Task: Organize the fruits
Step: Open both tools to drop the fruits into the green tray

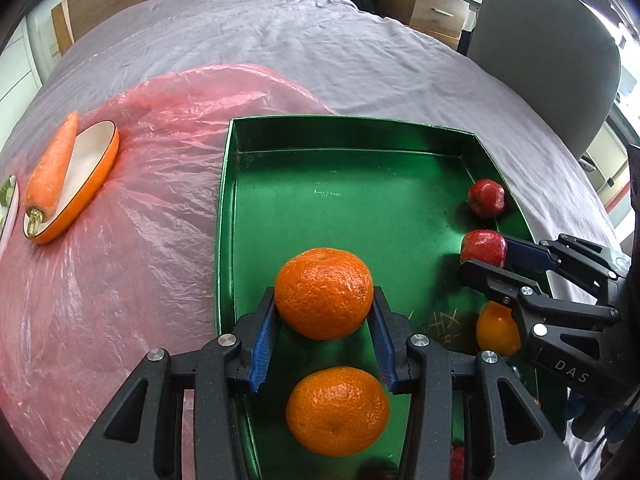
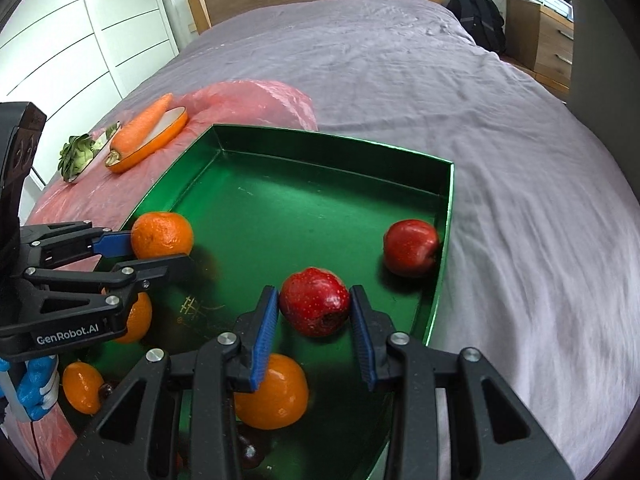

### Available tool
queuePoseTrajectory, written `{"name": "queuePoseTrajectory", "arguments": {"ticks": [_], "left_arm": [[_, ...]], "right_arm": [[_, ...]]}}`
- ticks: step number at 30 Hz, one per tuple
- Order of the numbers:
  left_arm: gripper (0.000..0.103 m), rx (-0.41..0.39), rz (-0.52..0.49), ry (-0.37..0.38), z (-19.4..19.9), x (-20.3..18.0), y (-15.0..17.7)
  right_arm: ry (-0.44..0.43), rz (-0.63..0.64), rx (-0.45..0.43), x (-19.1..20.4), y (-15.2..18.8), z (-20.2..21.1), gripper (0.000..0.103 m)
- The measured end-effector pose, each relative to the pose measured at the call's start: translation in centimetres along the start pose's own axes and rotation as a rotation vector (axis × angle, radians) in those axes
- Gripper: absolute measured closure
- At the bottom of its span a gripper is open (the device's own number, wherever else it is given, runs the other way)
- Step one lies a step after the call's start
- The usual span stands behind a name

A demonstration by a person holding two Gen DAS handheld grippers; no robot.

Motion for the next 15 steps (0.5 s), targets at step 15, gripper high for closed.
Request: {"name": "queuePoseTrajectory", "arguments": {"ticks": [15], "left_arm": [[0.055,-0.089,-0.009,0.017,6.8,0.1,1.3]], "right_arm": [[0.083,0.003,-0.061,2.1,0.9,4.8,0.000]]}}
Point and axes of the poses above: each gripper's, at about its wrist camera, not at the fingertips, and z roughly against the way its jaws point, x to its left, y to its underside, the point moved 2 cm from there along -z, roughly the way its jaws point, and after that the axes turned 8 degrees about z, right-handed, at the moved point
